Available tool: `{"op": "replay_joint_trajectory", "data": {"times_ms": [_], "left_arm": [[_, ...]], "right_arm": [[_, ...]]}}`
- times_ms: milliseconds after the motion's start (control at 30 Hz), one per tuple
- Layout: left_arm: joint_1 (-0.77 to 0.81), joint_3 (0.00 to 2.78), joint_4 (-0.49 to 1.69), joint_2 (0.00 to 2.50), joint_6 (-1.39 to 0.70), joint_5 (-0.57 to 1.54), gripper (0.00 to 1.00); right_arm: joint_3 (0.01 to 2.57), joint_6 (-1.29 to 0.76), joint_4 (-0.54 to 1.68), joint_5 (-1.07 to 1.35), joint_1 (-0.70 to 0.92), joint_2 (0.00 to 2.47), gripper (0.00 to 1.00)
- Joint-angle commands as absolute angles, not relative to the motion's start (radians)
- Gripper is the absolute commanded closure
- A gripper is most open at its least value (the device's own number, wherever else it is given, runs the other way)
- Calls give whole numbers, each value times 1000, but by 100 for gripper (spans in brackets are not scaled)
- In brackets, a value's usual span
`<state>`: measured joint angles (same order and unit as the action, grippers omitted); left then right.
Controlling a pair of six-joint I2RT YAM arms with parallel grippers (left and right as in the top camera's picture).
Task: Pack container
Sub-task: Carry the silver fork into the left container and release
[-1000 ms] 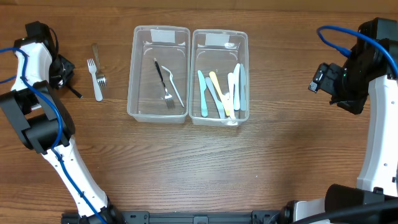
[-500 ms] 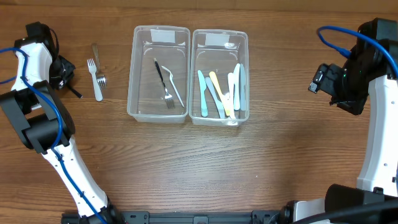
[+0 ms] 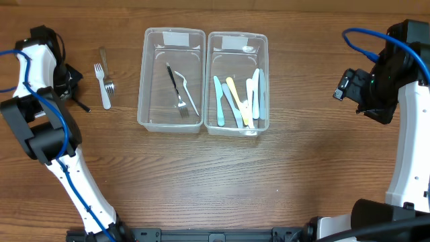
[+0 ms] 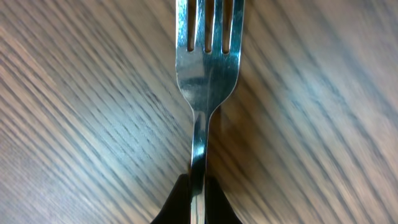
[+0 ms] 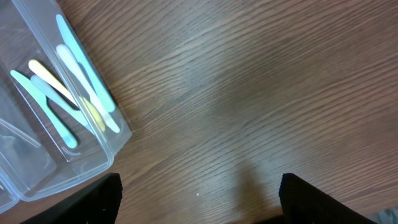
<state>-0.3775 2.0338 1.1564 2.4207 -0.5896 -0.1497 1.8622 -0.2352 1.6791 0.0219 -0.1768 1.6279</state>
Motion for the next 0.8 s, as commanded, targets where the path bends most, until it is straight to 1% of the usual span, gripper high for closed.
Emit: {"op": "replay_joint_trajectory", "data": {"times_ms": [0, 167, 333, 600, 767], "left_arm": [[-330, 2193, 1228, 2412, -545, -130, 96], [-237, 2401, 1361, 2351, -499, -130, 96], [-92, 2514, 1432, 2275, -448, -130, 96], [268, 2531, 1442, 2205, -369, -132, 96], [387, 2494, 1424, 2247, -374, -139, 96]], "right_arm": [[1864, -231, 1662, 21, -177, 1618, 17], [1864, -231, 1648, 21, -177, 1618, 16], [1864, -231, 1633, 21, -177, 1618, 16], [1864, -231, 1621, 21, -177, 1618, 16], [1864, -231, 1622, 20, -177, 1618, 16]]}}
